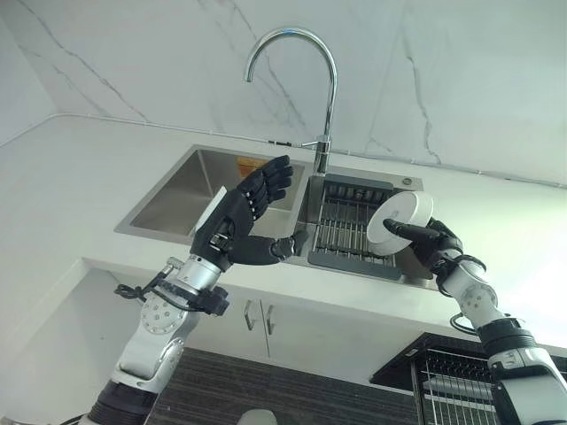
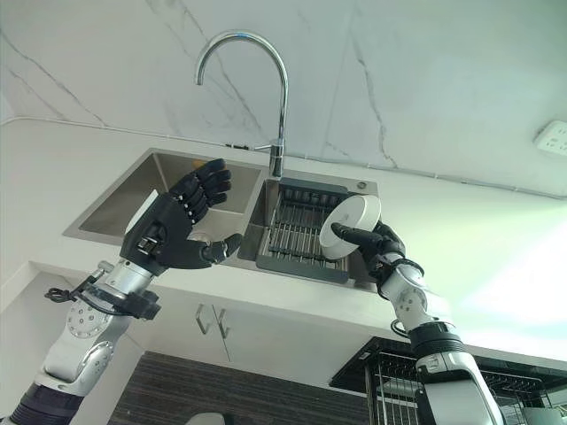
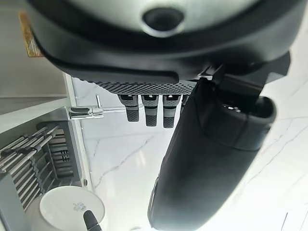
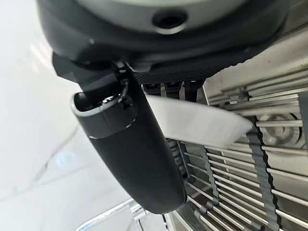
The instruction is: Place the dishes in the dishwasher.
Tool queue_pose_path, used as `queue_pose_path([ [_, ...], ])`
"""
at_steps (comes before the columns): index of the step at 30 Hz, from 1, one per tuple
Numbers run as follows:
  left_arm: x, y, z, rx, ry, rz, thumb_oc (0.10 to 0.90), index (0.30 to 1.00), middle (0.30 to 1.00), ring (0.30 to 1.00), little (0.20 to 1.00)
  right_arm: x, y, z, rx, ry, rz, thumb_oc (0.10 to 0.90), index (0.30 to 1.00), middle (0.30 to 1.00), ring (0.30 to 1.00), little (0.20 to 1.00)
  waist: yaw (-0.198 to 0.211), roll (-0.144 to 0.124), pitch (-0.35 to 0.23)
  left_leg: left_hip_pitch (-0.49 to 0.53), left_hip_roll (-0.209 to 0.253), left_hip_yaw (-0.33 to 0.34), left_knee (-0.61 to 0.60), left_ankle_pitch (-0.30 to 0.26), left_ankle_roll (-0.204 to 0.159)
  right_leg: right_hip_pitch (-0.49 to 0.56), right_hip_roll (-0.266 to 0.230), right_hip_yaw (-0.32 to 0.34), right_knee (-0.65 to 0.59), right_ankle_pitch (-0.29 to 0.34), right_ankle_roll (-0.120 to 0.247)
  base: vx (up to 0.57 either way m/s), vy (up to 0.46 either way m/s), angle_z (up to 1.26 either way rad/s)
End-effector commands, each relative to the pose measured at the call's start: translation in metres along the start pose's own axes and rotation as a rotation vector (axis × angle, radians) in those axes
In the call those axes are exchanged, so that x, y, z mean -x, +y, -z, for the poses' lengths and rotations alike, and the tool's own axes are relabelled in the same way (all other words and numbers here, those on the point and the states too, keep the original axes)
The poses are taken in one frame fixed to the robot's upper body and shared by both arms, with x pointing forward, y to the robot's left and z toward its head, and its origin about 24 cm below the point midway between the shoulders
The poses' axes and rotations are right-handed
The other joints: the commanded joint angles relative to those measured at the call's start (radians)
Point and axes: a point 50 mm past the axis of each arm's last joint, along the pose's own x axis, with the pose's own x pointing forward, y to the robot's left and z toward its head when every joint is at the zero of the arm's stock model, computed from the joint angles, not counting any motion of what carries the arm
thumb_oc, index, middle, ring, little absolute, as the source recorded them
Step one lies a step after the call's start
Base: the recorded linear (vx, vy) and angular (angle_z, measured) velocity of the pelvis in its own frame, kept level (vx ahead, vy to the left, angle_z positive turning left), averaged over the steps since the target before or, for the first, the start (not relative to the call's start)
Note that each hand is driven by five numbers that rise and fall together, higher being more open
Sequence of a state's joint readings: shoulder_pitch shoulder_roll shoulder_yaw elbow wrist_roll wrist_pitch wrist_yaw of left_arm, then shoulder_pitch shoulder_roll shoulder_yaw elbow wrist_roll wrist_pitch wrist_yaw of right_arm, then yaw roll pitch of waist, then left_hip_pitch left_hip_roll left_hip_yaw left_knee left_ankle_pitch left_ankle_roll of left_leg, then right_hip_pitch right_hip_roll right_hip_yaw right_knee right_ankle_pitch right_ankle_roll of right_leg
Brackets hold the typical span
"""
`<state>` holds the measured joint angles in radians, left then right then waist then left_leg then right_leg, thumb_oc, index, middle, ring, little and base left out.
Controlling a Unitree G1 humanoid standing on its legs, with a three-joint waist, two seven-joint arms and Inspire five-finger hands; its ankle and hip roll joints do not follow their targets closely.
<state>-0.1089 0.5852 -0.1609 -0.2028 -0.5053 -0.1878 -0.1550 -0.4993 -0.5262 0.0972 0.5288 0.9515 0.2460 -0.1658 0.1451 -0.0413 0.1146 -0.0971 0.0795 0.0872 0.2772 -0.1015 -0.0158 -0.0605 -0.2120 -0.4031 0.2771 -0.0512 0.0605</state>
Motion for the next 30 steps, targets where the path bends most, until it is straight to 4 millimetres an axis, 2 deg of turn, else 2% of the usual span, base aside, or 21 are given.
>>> queue_pose_path([
  [1, -0.021, -0.001, -0.046, -0.047, -0.228, 0.04, 0.8, 0.9, 0.9, 0.9, 0.9, -0.003, 0.029, -0.079, -0.026, -0.269, -0.103, 0.8, 0.9, 0.9, 0.9, 0.9, 0.016, 0.003, -0.048, 0.054, -0.009, 0.002, 0.023, -0.16, -0.015, 0.049, 0.011, 0.042, 0.023, -0.145, 0.052, 0.03, 0.003, 0.07],
  [8, -0.02, 0.001, -0.044, -0.042, -0.218, 0.039, 0.8, 0.9, 0.9, 0.9, 0.9, -0.005, 0.025, -0.077, -0.073, -0.254, -0.086, 0.8, 0.9, 0.9, 0.9, 0.9, 0.024, 0.003, -0.048, 0.054, -0.011, -0.005, 0.023, -0.158, -0.015, 0.055, 0.009, 0.034, 0.023, -0.146, 0.051, 0.03, 0.006, 0.06],
  [9, -0.02, 0.001, -0.044, -0.04, -0.216, 0.039, 0.8, 0.9, 0.9, 0.9, 0.9, -0.006, 0.025, -0.077, -0.079, -0.256, -0.078, 0.769, 0.853, 0.853, 0.853, 0.853, 0.026, 0.004, -0.048, 0.054, -0.011, -0.006, 0.023, -0.158, -0.015, 0.056, 0.009, 0.034, 0.023, -0.146, 0.051, 0.03, 0.008, 0.06],
  [10, -0.02, 0.001, -0.044, -0.037, -0.214, 0.04, 0.8, 0.9, 0.9, 0.9, 0.9, -0.006, 0.024, -0.077, -0.08, -0.263, -0.06, 0.525, 0.488, 0.488, 0.488, 0.488, 0.028, 0.004, -0.048, 0.053, -0.011, -0.007, 0.023, -0.157, -0.016, 0.057, 0.008, 0.032, 0.023, -0.146, 0.051, 0.04, 0.011, 0.05],
  [11, -0.02, 0.0, -0.043, -0.034, -0.212, 0.042, 0.8, 0.9, 0.9, 0.9, 0.9, -0.007, 0.023, -0.078, -0.08, -0.269, -0.046, 0.4, 0.3, 0.3, 0.3, 0.3, 0.029, 0.004, -0.047, 0.054, -0.012, -0.009, 0.023, -0.157, -0.016, 0.058, 0.008, 0.031, 0.023, -0.145, 0.051, 0.04, 0.015, 0.02],
  [21, -0.022, -0.005, -0.038, -0.011, -0.191, 0.037, 0.8, 0.9, 0.9, 0.9, 0.9, -0.009, 0.016, -0.09, -0.105, -0.338, 0.102, 0.4, 0.3, 0.3, 0.3, 0.3, 0.036, 0.009, -0.044, 0.057, -0.014, -0.015, 0.023, -0.158, -0.014, 0.062, 0.009, 0.033, 0.023, -0.147, 0.05, 0.02, 0.012, 0.03],
  [30, -0.023, -0.007, -0.037, -0.005, -0.195, 0.029, 0.8, 0.9, 0.9, 0.9, 0.9, -0.003, 0.017, -0.1, -0.098, -0.451, 0.148, 0.4, 0.3, 0.3, 0.3, 0.3, 0.029, 0.015, -0.046, 0.056, -0.013, -0.014, 0.023, -0.159, -0.014, 0.057, 0.012, 0.04, 0.023, -0.149, 0.048, -0.02, 0.014, 0.02],
])
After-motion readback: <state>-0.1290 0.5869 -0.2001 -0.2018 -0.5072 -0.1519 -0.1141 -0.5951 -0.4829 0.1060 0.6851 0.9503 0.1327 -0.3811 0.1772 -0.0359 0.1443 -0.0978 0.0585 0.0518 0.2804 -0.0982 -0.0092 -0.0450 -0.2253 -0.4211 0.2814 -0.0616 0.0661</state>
